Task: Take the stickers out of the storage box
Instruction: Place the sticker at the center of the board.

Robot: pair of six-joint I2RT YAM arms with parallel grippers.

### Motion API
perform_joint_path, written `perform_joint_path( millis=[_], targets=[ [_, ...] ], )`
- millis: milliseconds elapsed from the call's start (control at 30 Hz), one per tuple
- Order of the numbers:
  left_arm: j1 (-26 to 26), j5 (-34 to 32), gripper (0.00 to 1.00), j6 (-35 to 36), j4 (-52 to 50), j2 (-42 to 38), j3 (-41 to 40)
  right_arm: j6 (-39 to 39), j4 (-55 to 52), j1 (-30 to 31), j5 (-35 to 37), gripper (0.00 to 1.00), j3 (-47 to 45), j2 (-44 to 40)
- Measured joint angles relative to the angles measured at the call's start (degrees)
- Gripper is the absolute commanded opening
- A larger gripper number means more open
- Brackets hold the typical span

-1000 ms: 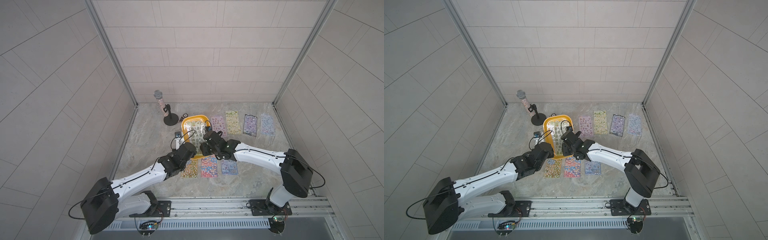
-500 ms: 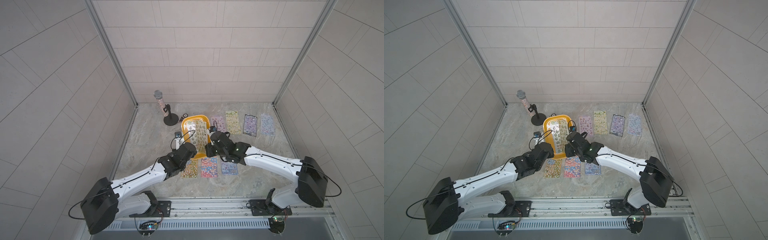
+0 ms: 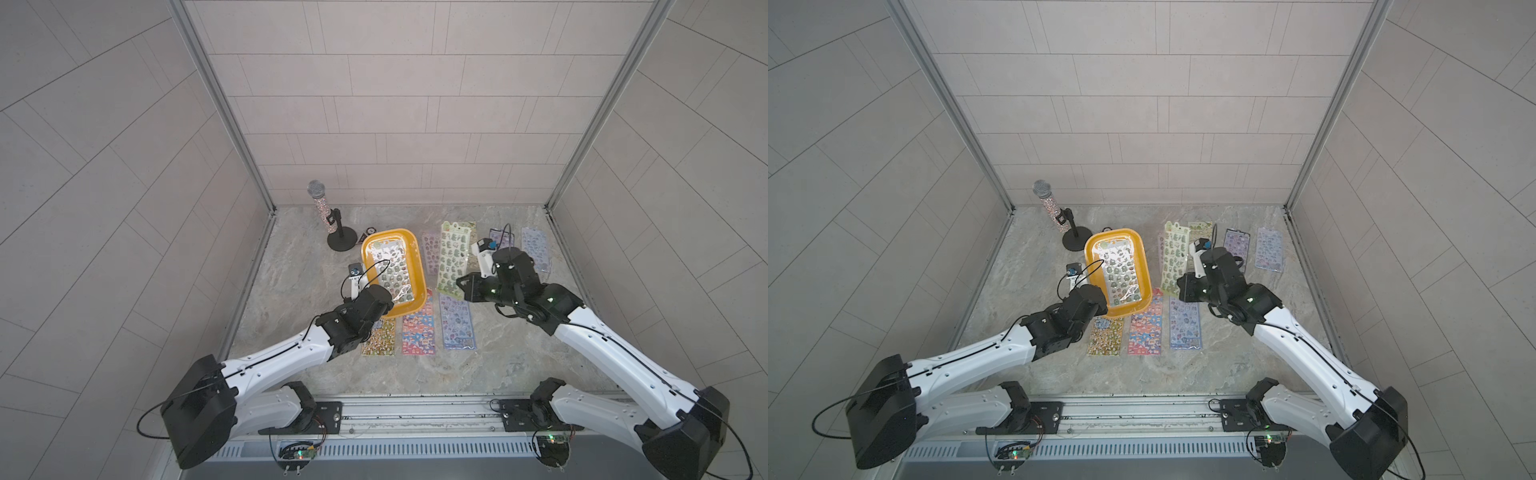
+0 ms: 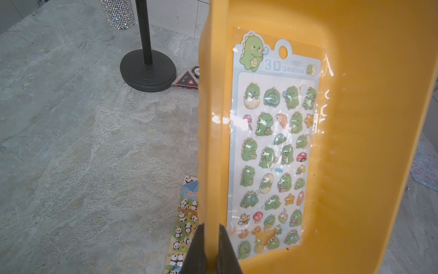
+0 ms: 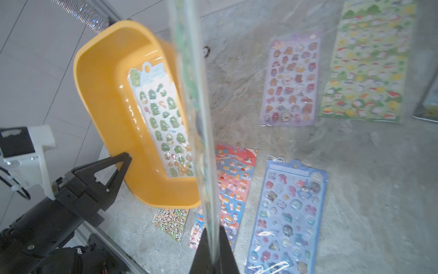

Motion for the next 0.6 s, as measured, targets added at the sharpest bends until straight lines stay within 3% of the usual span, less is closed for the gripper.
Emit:
perform_joint_path(
  millis=[100, 167, 433, 600],
  targets=[
    [0.0, -0.24, 0.0, -0.02, 0.07, -0.5, -0.11, -1.68, -6.82, -7.76, -1.7, 0.0, 0.74, 0.57],
    [0.0, -0.33, 0.0, -0.02, 0.09, -0.61, -0.2, -2.4, -10.29, -9.57, -1.11, 0.0, 0.85, 1.95],
    [0.0, -0.07, 0.0, -0.33, 0.17, -0.61, -0.33, -5.16, -19.21, -12.92, -1.09, 0.0, 0.83, 12.09],
    [0.0, 0.2, 0.0, -0.68, 0.63, -0.59, -0.33, -6.54, -23.87, -12.9, 3.37, 0.0, 0.87, 15.08]
  ],
)
